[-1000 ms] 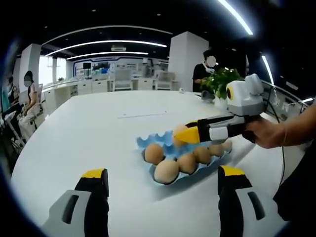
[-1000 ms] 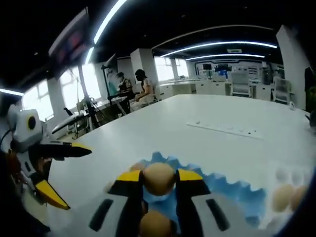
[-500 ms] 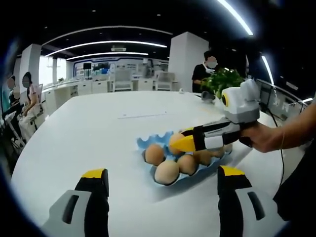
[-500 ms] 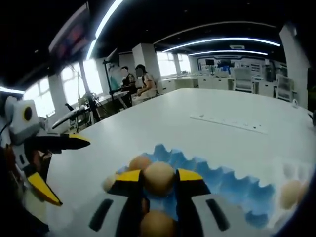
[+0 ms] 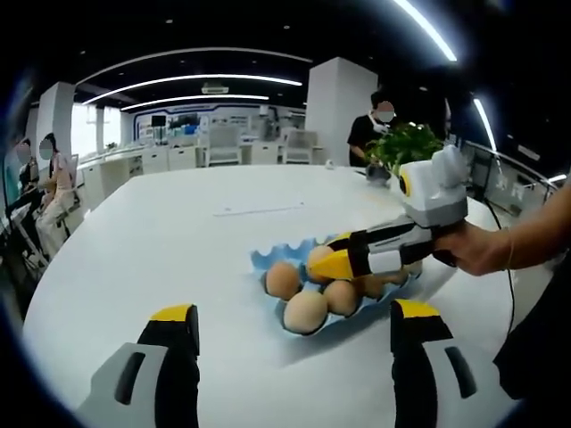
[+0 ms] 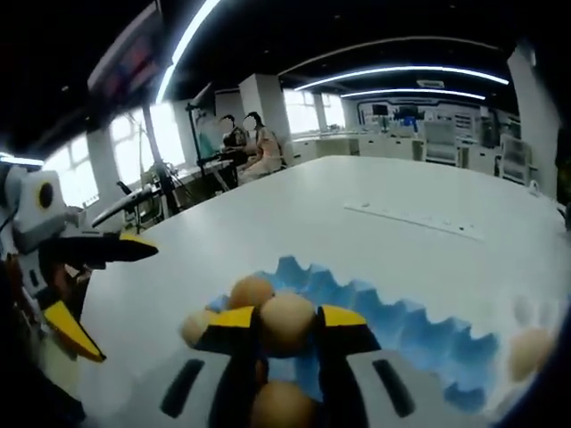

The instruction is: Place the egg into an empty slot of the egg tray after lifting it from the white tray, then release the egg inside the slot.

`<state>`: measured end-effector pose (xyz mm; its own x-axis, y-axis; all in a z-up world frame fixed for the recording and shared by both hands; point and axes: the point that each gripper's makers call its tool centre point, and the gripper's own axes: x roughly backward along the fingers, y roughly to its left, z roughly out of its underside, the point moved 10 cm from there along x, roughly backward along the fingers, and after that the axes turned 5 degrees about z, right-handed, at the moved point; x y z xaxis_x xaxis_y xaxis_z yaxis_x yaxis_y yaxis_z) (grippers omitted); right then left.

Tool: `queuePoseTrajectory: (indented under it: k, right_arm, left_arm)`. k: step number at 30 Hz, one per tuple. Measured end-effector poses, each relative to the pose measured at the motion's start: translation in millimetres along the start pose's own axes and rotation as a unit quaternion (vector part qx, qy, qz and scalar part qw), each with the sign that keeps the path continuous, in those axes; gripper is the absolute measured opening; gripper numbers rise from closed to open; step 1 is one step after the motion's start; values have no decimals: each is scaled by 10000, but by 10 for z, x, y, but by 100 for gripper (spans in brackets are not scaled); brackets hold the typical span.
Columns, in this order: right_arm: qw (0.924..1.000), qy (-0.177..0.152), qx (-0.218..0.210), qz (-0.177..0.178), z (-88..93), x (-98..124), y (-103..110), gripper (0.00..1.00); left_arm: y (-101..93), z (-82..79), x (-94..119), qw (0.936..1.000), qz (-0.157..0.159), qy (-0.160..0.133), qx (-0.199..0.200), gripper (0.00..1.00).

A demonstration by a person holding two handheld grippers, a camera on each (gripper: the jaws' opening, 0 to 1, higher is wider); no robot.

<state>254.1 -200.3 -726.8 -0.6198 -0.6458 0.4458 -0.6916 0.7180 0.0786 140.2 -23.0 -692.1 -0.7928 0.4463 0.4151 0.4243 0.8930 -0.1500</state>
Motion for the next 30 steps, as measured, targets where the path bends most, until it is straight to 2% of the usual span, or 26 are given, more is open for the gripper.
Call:
queuePoseTrajectory:
  k: [6,11,15,18,22,30]
  right_arm:
    - [9998,122,150,20,-35,-43,15,26]
    - [9993,241,289,-8,-60,-74,24,26]
    - [9991,273,330,-29,-63,-66,34,25]
    - [9991,271,311,-35,-60,-57,30,25]
    - [9992,263,302,-58,-59,-58,23,25]
    - [9996,224,166,-51,-46,35,14,25]
  left_arm:
    - [-2,-3,5,10000,-2,-13,20,90]
    - [4,-47,9,9986,87,-254,451,90]
    - [33,-67,32,9983,7,-316,487,90]
    - [30,-56,46,9984,-11,-301,485,90]
    - [33,-46,54,9968,20,-374,713,90]
    - [26,-49,54,9972,12,-353,665,89]
